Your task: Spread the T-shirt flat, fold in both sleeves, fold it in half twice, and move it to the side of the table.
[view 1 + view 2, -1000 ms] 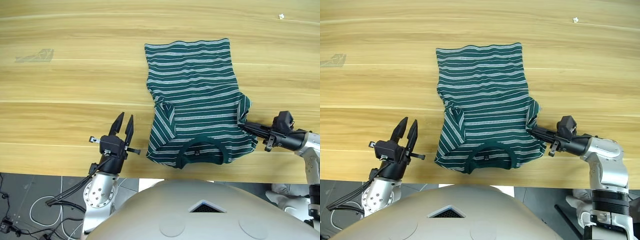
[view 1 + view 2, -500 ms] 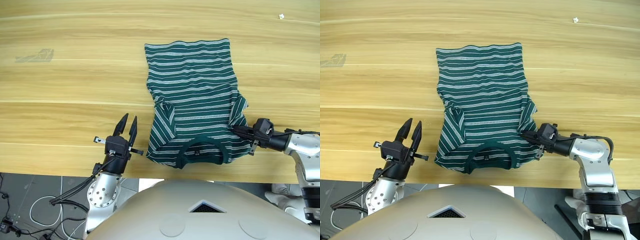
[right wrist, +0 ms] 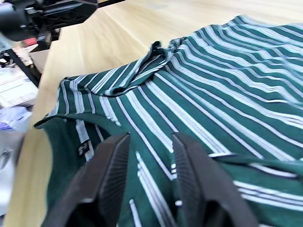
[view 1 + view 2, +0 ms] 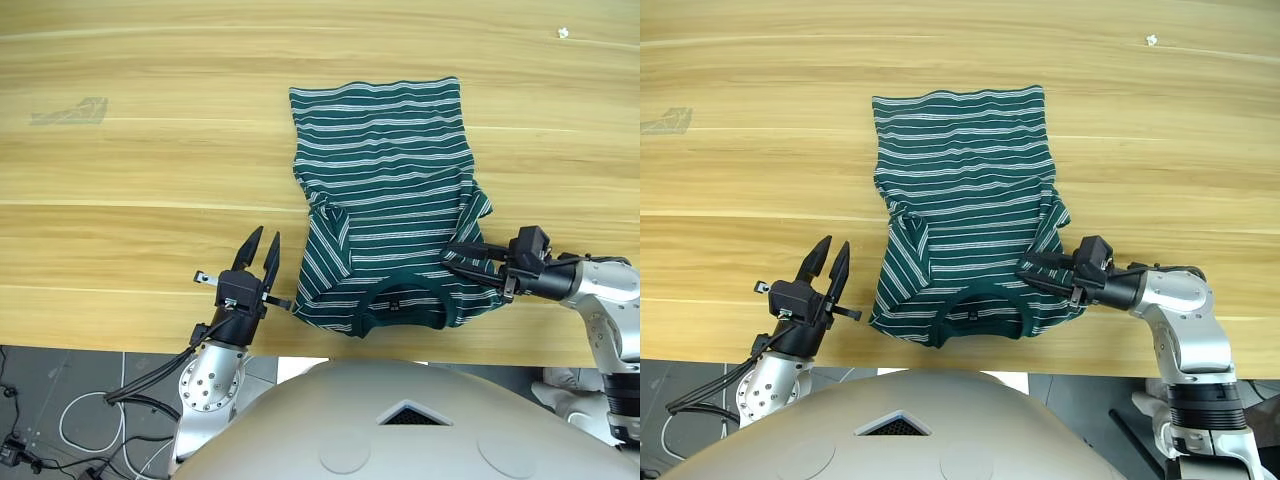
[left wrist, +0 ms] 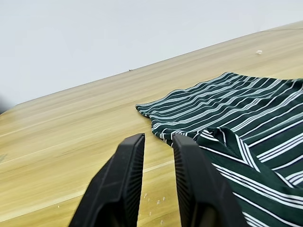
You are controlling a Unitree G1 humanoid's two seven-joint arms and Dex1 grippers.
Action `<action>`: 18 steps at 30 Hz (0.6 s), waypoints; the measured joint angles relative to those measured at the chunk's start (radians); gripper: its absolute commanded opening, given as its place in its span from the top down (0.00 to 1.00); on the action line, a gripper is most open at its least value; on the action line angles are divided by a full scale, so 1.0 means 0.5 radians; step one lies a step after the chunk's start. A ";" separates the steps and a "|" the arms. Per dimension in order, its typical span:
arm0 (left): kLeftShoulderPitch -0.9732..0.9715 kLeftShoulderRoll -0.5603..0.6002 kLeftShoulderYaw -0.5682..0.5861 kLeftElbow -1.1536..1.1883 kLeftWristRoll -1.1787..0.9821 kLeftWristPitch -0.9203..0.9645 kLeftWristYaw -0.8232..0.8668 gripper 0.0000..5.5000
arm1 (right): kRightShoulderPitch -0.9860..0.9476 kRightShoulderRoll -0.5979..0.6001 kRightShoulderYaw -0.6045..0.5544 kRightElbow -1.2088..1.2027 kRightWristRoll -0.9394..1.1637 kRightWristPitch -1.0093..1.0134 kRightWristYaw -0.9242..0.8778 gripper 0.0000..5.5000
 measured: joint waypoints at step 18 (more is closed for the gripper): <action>0.006 -0.007 -0.009 -0.008 0.019 -0.001 0.056 0.80 | -0.394 -0.080 -0.425 0.787 -0.156 -0.286 -0.210 0.65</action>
